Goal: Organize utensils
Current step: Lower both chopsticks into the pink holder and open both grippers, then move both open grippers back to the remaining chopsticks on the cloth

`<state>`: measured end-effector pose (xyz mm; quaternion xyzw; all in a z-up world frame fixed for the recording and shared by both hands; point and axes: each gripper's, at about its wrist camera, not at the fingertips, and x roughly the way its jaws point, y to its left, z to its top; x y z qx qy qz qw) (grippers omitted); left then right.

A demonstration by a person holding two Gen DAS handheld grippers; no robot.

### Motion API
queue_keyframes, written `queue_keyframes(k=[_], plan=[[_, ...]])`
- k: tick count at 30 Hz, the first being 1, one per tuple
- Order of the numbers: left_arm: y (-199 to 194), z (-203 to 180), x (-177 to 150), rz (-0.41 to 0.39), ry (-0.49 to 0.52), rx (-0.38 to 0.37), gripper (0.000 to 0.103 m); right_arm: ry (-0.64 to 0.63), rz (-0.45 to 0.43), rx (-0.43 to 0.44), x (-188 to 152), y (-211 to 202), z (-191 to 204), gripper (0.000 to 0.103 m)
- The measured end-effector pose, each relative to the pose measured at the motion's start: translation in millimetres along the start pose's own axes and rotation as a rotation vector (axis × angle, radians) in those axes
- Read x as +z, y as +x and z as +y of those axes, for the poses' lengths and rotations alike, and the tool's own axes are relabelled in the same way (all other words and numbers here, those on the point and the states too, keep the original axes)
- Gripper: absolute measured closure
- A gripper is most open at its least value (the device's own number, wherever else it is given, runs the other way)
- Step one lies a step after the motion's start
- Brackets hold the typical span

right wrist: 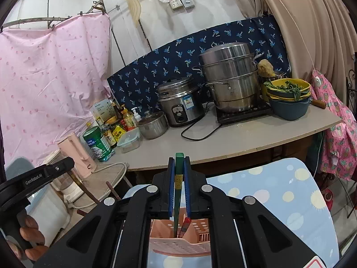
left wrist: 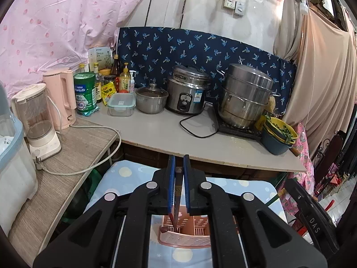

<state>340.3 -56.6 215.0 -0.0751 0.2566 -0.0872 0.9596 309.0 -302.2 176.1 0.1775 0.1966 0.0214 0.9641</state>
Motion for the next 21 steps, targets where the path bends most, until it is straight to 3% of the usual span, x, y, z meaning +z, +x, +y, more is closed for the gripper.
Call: queue_keyframes(k=[4, 7, 9, 21], plan=[[0.6, 2.2, -5.7, 0.007, 0.003, 0.014, 0.095, 0.003, -0.01, -0.003, -1.7, -5.8, -0.3, 0.09], [-2.7, 5.1, -8.7, 0.015, -0.002, 0.011, 0.089, -0.007, -0.016, -0.004, -3.0, -12.7, 0.8, 0.088], [-7.9, 5.3, -11.4, 0.006, 0.0, 0.011, 0.083, -0.011, -0.016, -0.003, -5.1, -17.4, 1.0, 0.088], [-38.7, -0.2, -35.0, 0.002, 0.043, 0.013, 0.074, -0.045, -0.002, 0.018, -31.9, -52.2, 11.3, 0.087]])
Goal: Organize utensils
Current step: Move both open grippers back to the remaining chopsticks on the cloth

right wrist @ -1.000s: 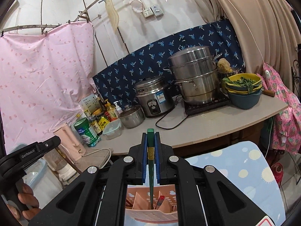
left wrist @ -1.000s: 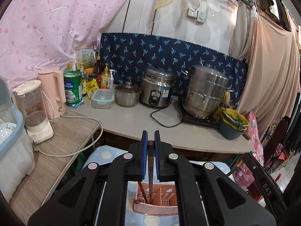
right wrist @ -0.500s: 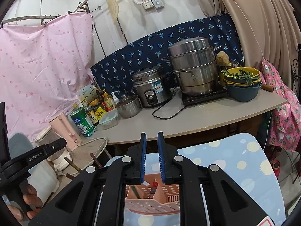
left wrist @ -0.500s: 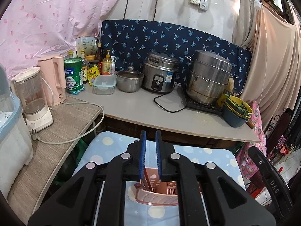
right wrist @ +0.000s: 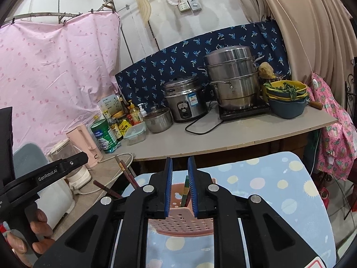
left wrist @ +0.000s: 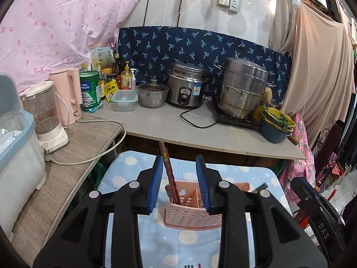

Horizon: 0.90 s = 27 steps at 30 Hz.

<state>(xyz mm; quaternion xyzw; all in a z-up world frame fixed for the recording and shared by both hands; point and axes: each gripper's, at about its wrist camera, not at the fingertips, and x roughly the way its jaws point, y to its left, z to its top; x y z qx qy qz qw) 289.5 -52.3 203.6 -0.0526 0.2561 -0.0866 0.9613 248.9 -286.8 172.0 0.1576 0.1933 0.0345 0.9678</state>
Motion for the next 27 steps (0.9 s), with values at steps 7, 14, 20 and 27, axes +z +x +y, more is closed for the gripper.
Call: queue_keyframes(k=[7, 14, 20, 27], plan=[[-13.7, 2.1, -22.5, 0.025, 0.009, 0.013, 0.073, -0.02, 0.018, 0.024, -25.4, -24.9, 9.4, 0.081], [-23.9, 7.2, -52.9, 0.063, 0.018, 0.037, 0.073, -0.049, 0.05, 0.025, -58.1, -47.0, 18.1, 0.081], [-33.7, 13.7, -91.5, 0.104, 0.023, 0.053, 0.068, -0.053, 0.093, 0.025, -92.6, -66.1, 19.9, 0.081], [-39.9, 25.5, -142.9, 0.187, 0.012, 0.053, 0.068, -0.073, 0.146, -0.024, -140.5, -91.0, 16.8, 0.081]])
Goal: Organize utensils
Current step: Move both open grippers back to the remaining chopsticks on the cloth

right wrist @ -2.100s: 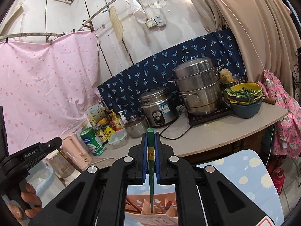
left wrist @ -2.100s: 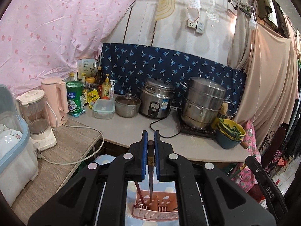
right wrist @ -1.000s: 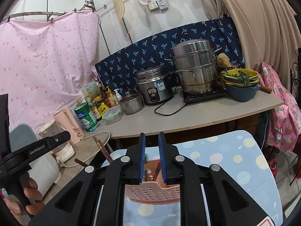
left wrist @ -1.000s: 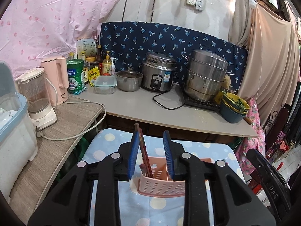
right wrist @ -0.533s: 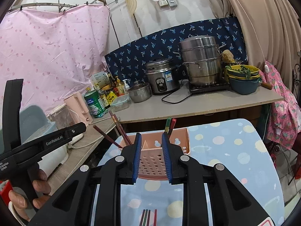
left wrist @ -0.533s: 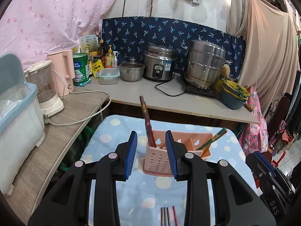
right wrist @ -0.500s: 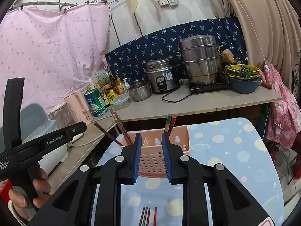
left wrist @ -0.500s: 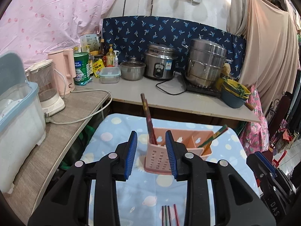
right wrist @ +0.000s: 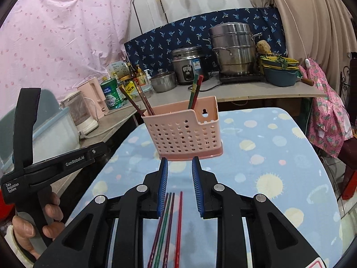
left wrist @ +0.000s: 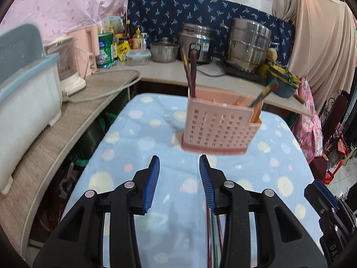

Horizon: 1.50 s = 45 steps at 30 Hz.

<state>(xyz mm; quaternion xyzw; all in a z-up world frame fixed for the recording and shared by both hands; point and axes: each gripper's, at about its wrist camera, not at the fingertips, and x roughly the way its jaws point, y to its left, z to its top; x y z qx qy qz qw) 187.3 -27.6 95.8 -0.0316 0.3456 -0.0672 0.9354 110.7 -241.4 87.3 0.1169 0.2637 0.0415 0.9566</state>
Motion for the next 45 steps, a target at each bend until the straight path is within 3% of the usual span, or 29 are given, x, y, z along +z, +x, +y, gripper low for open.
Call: queue_keyframes(k=[10, 18, 29, 45], plan=[[4.1, 12.1, -73.2, 0.128, -0.028, -0.034, 0.068, -0.045, 0.081, -0.074, -63.3, -15.5, 0.3, 0.081], [4.5, 14.4, -121.5, 0.204, -0.013, -0.041, 0.068, -0.033, 0.187, -0.063, -116.9, -15.5, 0.3, 0.081], [1.2, 11.5, -147.6, 0.244, 0.016, -0.044, 0.068, -0.041, 0.262, -0.046, -155.5, -14.5, 8.3, 0.08], [-0.9, 5.9, -167.0, 0.286, 0.045, -0.058, 0.067, -0.073, 0.297, -0.048, -172.1, -5.1, 16.7, 0.088]])
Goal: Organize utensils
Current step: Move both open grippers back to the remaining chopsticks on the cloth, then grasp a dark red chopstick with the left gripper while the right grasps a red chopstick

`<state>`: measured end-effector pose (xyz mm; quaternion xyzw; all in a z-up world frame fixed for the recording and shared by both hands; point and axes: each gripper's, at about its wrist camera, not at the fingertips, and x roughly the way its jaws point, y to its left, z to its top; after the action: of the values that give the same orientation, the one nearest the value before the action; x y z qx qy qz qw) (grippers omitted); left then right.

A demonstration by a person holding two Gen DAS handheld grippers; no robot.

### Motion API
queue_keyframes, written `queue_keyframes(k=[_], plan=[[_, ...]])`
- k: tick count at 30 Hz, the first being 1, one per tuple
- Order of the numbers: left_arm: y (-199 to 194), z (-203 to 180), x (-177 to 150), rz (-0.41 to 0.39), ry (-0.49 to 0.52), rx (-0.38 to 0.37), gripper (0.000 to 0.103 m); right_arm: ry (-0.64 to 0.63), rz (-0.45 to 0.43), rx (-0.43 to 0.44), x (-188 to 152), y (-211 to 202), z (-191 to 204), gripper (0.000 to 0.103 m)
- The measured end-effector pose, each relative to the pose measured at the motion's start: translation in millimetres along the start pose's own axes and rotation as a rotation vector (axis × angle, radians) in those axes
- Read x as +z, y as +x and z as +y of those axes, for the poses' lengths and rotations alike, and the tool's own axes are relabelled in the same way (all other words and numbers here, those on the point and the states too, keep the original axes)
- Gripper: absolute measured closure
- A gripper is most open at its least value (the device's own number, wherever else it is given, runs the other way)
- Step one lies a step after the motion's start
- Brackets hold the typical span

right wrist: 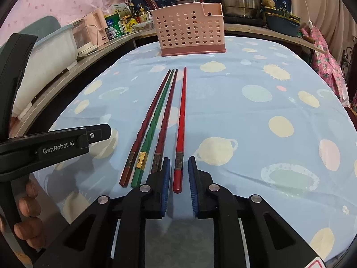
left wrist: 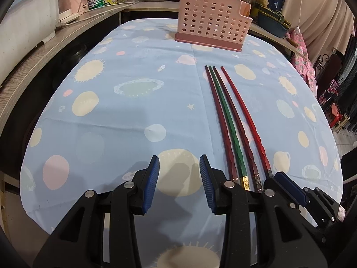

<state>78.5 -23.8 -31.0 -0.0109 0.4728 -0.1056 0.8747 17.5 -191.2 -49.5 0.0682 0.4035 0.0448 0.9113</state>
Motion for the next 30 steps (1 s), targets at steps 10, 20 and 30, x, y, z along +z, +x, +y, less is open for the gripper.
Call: queue_keyframes(k=[10, 20, 30], plan=[[-1.9, -12.5, -7.5, 0.01, 0.031, -0.027, 0.056, 0.001, -0.006, -0.029, -1.6, -1.3, -5.5, 0.096], [0.8, -29.3, -13.4, 0.03, 0.065, -0.052, 0.054, 0.033, -0.008, -0.033, -4.0, -5.5, -17.4, 0.096], [4.7, -35.8, -18.6, 0.031, 0.089, -0.037, 0.053, 0.037, -0.008, -0.031, -4.2, -5.4, -18.3, 0.096]])
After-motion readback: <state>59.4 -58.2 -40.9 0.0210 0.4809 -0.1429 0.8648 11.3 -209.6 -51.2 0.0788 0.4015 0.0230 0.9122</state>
